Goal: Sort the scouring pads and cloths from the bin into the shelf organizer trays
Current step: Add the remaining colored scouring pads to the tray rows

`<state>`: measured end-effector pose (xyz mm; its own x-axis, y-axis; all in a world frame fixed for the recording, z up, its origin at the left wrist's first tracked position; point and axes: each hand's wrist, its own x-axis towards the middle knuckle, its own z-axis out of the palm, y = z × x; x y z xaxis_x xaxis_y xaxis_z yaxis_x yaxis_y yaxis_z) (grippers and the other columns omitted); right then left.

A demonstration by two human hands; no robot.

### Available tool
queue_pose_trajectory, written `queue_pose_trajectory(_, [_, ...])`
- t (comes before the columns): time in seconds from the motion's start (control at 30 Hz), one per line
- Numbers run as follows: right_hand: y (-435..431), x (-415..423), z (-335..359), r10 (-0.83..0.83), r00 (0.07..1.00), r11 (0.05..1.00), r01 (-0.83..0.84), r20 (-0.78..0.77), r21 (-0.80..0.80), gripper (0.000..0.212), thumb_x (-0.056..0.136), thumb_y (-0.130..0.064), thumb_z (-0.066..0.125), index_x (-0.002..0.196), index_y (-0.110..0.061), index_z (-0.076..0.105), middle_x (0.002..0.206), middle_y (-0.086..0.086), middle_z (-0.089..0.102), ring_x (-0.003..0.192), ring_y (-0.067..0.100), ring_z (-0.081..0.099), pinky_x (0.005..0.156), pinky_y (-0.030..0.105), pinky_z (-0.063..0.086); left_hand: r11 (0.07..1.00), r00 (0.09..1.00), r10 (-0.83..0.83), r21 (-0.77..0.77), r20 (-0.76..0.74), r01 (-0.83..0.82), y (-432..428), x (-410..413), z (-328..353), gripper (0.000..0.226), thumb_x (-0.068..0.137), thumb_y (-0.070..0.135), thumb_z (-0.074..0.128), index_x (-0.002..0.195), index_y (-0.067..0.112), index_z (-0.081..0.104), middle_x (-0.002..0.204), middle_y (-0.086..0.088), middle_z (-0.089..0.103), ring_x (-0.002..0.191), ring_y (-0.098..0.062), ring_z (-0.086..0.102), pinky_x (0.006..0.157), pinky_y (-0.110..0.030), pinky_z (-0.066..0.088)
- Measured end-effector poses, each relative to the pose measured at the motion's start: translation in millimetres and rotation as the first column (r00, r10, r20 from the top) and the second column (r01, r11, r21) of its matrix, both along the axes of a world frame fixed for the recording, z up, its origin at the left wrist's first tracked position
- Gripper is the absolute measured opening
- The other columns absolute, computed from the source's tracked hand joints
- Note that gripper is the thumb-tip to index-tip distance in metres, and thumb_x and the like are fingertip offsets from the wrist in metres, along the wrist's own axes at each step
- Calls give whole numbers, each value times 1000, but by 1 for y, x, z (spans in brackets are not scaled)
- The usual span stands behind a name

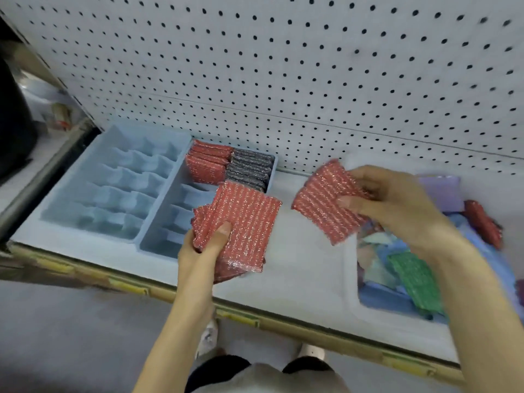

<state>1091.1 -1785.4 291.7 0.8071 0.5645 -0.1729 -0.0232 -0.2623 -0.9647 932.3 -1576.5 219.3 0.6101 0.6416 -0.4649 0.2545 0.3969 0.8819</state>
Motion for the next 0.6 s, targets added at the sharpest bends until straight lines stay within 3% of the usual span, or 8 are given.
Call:
queue_pose_trajectory(0.1, [62,-29,-7,-56,996,997,60,66,-50,25,79,0,71,89,-23,67,78,-11,71,76,1,65,70,13,51,998,998,-54,11,35,54,49,-11,0,64,58,46,79,116,27,60,106,4,73,93,-14,71,85,-35,53])
queue_pose_trajectory(0.2, [118,-54,-19,-192,981,981,193,30,-24,18,80,-7,73,89,-21,68,82,-7,71,76,5,63,70,18,50,997,996,-59,60,60,55,118,-29,5,46,64,33,83,105,27,61,105,3,72,91,-14,70,80,-31,51])
queue_pose_trajectory(0.33, [183,-68,-31,-267,963,952,270,42,-143,9,82,-18,74,86,-17,67,81,-3,71,73,8,68,63,22,54,990,998,24,136,58,-31,212,-63,13,21,84,25,69,103,25,60,105,2,69,93,-17,66,77,-28,52])
queue_pose_trajectory(0.43, [211,-63,-44,-230,929,882,325,290,-341,8,82,-25,74,87,-23,68,86,-7,72,81,11,68,78,35,56,989,999,16,145,47,-23,256,-78,13,20,84,26,68,103,25,60,103,2,68,87,-15,66,73,-23,58])
queue_pose_trajectory(0.5, [227,-56,-49,-197,904,861,345,380,-373,16,85,-24,71,101,-24,70,97,-5,73,88,13,68,85,39,55,992,998,-34,127,46,28,270,-80,8,32,81,27,69,112,21,60,105,-2,68,90,-19,66,84,-34,56])
queue_pose_trajectory(0.6, [252,-43,-58,-112,871,813,357,479,-460,34,88,-24,69,121,-19,65,120,1,67,108,20,63,95,33,48,986,987,-158,63,11,157,276,-79,0,44,77,29,71,118,17,59,106,-3,70,93,-22,67,89,-37,51])
